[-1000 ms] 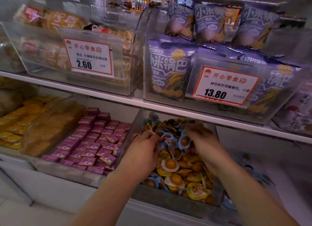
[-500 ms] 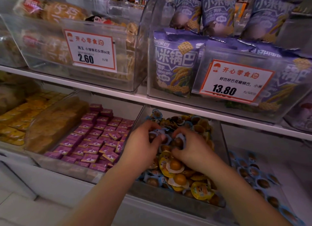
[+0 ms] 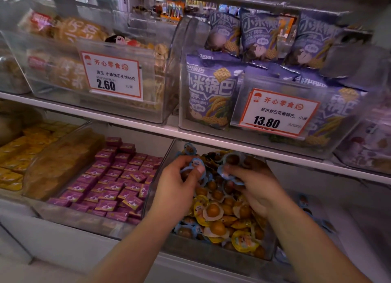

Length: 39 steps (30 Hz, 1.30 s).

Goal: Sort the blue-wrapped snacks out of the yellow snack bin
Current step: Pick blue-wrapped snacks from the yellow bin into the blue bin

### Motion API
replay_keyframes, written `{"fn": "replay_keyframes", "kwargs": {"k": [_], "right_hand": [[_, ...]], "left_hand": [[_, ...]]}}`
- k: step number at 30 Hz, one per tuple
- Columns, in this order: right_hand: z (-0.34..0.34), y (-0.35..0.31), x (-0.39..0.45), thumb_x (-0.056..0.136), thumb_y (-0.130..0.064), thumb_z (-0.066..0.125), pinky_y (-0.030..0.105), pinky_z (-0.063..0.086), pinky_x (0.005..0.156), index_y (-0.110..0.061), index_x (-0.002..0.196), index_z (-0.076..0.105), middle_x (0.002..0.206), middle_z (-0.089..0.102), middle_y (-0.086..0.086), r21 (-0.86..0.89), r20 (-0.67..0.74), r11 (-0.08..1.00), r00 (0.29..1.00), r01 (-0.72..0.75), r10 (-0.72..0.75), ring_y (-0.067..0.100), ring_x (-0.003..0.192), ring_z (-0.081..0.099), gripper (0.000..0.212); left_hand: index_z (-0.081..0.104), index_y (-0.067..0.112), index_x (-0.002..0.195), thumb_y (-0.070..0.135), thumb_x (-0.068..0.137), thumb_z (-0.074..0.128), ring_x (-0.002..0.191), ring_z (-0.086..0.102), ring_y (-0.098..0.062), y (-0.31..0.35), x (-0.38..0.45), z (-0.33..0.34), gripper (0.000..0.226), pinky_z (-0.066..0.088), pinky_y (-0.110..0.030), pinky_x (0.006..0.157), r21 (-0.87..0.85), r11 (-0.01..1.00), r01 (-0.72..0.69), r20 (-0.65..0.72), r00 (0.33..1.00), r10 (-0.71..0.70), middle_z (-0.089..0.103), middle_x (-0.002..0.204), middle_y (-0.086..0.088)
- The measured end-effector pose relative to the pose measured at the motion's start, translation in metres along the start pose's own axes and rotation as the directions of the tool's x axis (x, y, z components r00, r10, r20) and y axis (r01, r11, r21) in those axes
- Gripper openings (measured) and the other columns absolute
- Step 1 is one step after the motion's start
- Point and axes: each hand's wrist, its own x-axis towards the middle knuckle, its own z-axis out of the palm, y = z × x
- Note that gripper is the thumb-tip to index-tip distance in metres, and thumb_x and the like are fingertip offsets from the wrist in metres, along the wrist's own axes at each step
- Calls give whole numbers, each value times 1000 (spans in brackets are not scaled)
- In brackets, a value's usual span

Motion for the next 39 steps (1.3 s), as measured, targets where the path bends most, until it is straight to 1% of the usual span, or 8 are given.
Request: {"fn": "replay_keyframes", "kwargs": {"k": [4,11,14,18,22,26,32,39], "right_hand": [[2,-7,-31,91,-8,61,19,45,39,6,108,67,94,74,20,467,179,846,964,-259,196,20,66,68,23],[-21,-4,-81,85,-60,59,21,41,43,-20,99,79,93,76,2,361,308,876,928,-319,210,13,66,71,48],[-51,-4,-90,81,-55,67,21,47,46,-22,113,75,99,77,2,322,218,918,962,-232,167,11,71,71,47],[-93,1,-95,82,-33,72,26,50,50,-15,112,71,94,75,7,420,166,899,984,-127,62,17,73,72,35],[-145,3,-77,83,-17,72,23,42,38,-8,97,67,76,65,10,455,-35,888,995,-65,91,16,54,59,17],[-188,20,-40,88,-12,71,40,53,72,-5,112,68,98,71,16,224,-344,974,934,-14,92,34,85,67,25],[-208,31,-3,88,-25,70,23,45,68,-26,80,72,86,71,-9,-169,-425,985,899,35,-105,11,86,65,8],[-135,29,-13,89,-8,63,13,51,79,-30,80,71,87,75,-12,-346,-287,871,845,348,-451,0,86,68,25]], "left_hand": [[67,30,101,33,94,65,81,68,3,14,-14,21,8,51,-13,67,-58,994,-89,-97,992,83,72,87,16],[60,39,121,42,100,45,115,56,3,34,-53,73,26,48,-29,96,66,964,-258,160,956,245,63,121,20],[38,26,149,53,102,20,149,14,-3,43,-63,90,58,21,-42,120,244,866,-436,369,868,333,32,153,19],[6,30,157,67,98,7,150,-11,-2,45,-79,105,69,6,-37,123,268,791,-550,507,779,370,1,164,18],[24,35,155,68,98,20,149,5,4,35,-72,103,66,15,-26,119,231,854,-466,510,805,302,12,160,30],[59,31,133,46,99,39,134,43,-7,23,-50,92,42,37,-45,113,427,720,-547,537,794,285,50,142,16],[59,31,134,53,94,39,131,51,-16,4,-37,67,50,35,-47,114,598,477,-643,643,741,193,57,138,10],[56,42,128,66,90,41,124,55,-11,-1,-29,43,47,35,-41,113,651,479,-590,630,771,93,59,131,18]]}}
